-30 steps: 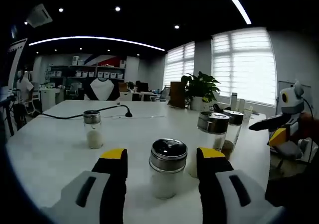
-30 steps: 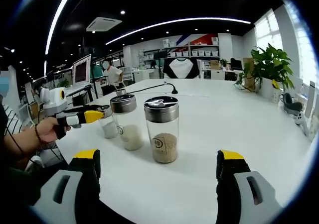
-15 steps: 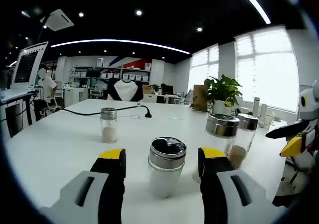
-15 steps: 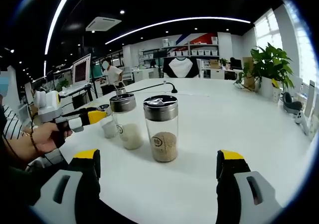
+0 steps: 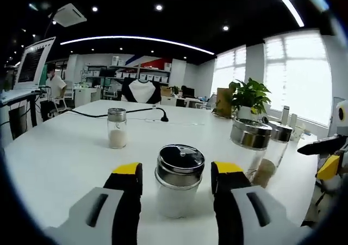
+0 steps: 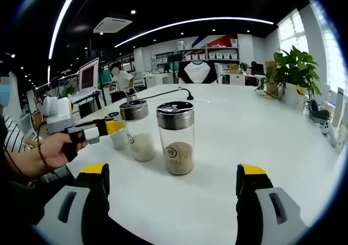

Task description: Rotate the seasoning bottle until the label or dispensing opening points toward the visible target arrow and the bottle remains upright within the marked orientation range

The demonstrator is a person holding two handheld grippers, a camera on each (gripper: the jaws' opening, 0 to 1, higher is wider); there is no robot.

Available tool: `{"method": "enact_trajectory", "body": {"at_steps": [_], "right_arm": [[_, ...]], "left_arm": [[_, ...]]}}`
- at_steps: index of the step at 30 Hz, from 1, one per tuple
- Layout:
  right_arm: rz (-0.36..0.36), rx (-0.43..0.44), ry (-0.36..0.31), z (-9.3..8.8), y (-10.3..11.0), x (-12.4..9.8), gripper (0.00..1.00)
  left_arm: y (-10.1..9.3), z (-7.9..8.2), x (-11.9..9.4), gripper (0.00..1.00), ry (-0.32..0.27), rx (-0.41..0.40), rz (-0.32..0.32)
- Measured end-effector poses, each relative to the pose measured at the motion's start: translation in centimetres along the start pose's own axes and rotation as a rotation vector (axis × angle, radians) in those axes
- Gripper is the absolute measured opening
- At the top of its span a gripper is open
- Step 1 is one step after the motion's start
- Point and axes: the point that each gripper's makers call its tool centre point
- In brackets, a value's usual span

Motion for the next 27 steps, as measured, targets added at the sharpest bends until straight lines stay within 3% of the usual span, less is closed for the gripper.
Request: {"method": "enact_trajectory", "body": {"at_steps": [5,27], "right_arm": [[0.010,0.001,-0.017,0.37,0.31,-0.14,0.99],[0.008,-0.010,-0.009,0.26,0.36,-0.05,0.99]], "left_arm": [[-0.40,0.11,0.03,0.37,-0.012,0.002,-0.023],[-0.38,0.07,-0.18,0.36,-0.013,0.026,-0.052]]}}
Point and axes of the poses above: the point that each gripper's makers call its tool centre point, and the gripper's own axes: x roughly forward along the fingers, y roughly to its left, z roughly out of its top, and after that the axes turned 7 degrees about x, right-handed
